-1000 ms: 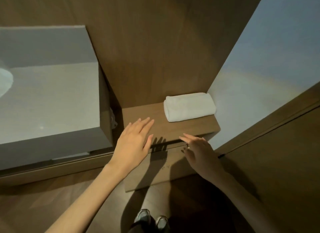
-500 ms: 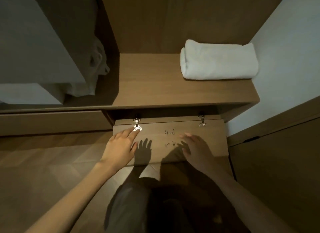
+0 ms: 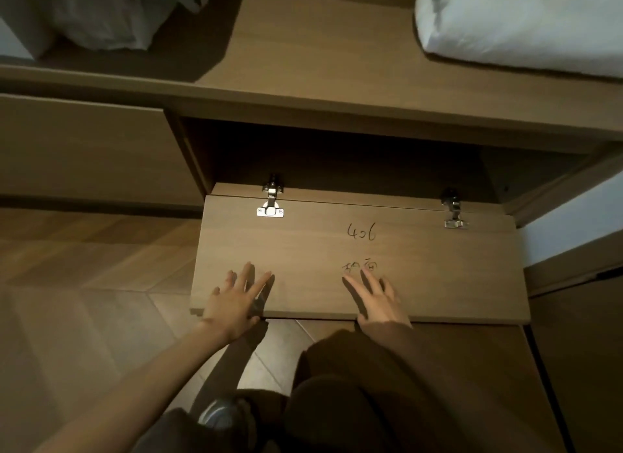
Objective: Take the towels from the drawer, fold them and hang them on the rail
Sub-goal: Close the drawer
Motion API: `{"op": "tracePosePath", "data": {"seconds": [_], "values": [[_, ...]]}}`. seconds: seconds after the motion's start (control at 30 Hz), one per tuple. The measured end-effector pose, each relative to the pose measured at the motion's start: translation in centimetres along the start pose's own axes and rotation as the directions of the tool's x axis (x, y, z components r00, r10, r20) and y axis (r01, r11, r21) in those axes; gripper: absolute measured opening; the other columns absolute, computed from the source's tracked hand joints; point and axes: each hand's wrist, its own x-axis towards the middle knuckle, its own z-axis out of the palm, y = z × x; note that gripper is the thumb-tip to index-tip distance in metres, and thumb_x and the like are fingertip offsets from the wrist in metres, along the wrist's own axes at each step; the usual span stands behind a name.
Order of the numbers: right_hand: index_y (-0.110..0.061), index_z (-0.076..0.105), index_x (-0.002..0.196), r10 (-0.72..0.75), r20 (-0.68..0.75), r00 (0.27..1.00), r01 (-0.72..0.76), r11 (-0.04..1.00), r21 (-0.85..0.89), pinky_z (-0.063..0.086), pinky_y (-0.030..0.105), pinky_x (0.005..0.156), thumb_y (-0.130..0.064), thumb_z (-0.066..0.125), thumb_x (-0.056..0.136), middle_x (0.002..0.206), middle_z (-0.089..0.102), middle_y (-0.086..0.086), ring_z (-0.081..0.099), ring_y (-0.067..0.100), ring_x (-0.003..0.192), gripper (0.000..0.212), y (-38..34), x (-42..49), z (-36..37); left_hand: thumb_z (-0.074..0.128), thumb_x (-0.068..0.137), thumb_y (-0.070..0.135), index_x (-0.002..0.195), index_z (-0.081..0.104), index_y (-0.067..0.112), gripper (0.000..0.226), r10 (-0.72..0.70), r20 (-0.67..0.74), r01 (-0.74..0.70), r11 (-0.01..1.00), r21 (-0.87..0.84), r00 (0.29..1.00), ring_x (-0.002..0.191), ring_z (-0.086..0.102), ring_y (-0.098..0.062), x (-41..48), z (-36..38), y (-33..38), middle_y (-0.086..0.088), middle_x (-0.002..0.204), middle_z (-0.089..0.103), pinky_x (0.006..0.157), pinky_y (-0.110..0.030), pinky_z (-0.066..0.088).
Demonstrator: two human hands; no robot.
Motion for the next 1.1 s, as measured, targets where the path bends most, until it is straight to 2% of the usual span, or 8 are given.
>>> {"op": "tracePosePath", "data": {"seconds": [0.2,0.4,0.53,0.6,0.7,0.77,0.97,1.1], "values": [[-0.053,-0.009,0.147,-0.016,0.038,0.999,0.021,0.993,-0.114,0.001,0.055,0.119,0.005,0.053,0.086,0.156,-0.031,-0.006,-0.022,0.036,0.145,0.105,0.4,3.2,3.3,0.059,0.091,0.041,0.146,-0.023,0.039,0.099,-0.023,-0.031,0.025,0.996,0.081,0.999,0.142,-0.008,-0.05,2.7,3.4,-0.1,-0.018,0.155,-0.024,0.114,-0.057,0.021],[-0.047,-0.037,0.137,-0.063,-0.096,0.993,0.032,0.955,-0.296,-0.005,0.065,0.112,0.012,0.055,0.082,0.146,-0.047,0.009,-0.036,0.051,0.13,0.122,0.1,5.0,6.3,0.067,0.088,0.025,0.137,-0.04,0.036,0.118,-0.049,-0.172,0.081,0.98,0.179,0.984,0.139,-0.001,-0.058,4.2,6.2,-0.1,-0.028,0.153,-0.024,0.109,-0.06,0.027],[-0.043,-0.036,0.139,-0.119,-0.199,0.973,0.037,0.927,-0.372,0.012,0.068,0.112,0.017,0.056,0.077,0.149,-0.036,0.015,-0.021,0.056,0.133,0.126,0.3,5.3,7.1,0.082,0.068,0.004,0.149,-0.006,0.031,0.123,-0.017,-0.154,0.054,0.97,0.236,0.988,0.125,0.037,-0.061,4.3,6.0,0.0,-0.033,0.151,0.02,0.087,-0.059,0.051],[-0.043,-0.028,0.143,-0.137,-0.231,0.963,0.035,0.918,-0.395,0.02,0.068,0.109,0.017,0.062,0.071,0.154,-0.025,0.018,-0.005,0.059,0.137,0.13,0.3,5.0,6.8,0.086,0.059,0.001,0.15,0.005,0.031,0.125,-0.001,-0.146,0.032,0.976,0.213,0.989,0.118,0.044,-0.062,4.4,5.8,-0.2,-0.034,0.147,0.029,0.078,-0.06,0.054],[-0.048,-0.037,0.137,-0.107,-0.071,0.992,0.071,0.919,-0.387,0.008,0.062,0.116,0.014,0.053,0.082,0.146,-0.042,0.01,-0.018,0.054,0.139,0.122,0.3,4.1,5.0,0.069,0.084,0.006,0.141,-0.033,0.035,0.12,0.004,-0.148,0.025,0.981,0.194,0.989,0.132,0.026,-0.06,3.4,4.5,0.2,-0.033,0.154,-0.002,0.098,-0.056,0.045],[-0.049,-0.034,0.138,-0.095,-0.011,0.995,0.084,0.92,-0.383,0.006,0.058,0.117,0.007,0.057,0.085,0.147,-0.039,0.008,-0.017,0.051,0.141,0.119,0.1,2.9,2.7,0.055,0.094,0.007,0.131,-0.045,0.038,0.11,0.001,-0.169,0.037,0.974,0.223,0.986,0.138,0.014,-0.056,2.4,3.7,0.1,-0.029,0.154,-0.017,0.108,-0.051,0.037],[-0.047,-0.009,0.149,-0.222,0.02,0.975,0.211,0.892,-0.4,0.037,0.047,0.111,-0.011,0.062,0.088,0.162,-0.002,0.006,0.019,0.043,0.144,0.1,-1.1,-1.5,-4.5,0.058,0.094,0.017,0.148,-0.017,0.04,0.095,0.017,0.014,-0.019,0.971,0.239,1.0,0.138,0.031,-0.041,-1.7,-4.5,-0.3,-0.02,0.158,0.003,0.105,-0.039,0.041],[-0.044,0.011,0.151,-0.27,0.051,0.961,0.268,0.879,-0.394,0.052,0.029,0.09,-0.013,0.061,0.09,0.16,0.021,0.003,0.057,0.025,0.119,0.085,-2.0,-3.0,-10.0,0.058,0.091,0.006,0.152,0.002,0.037,0.088,0.058,0.033,-0.064,0.96,0.271,0.998,0.123,0.051,-0.026,-3.0,-9.8,-0.6,-0.011,0.148,0.036,0.097,-0.035,0.048]]}}
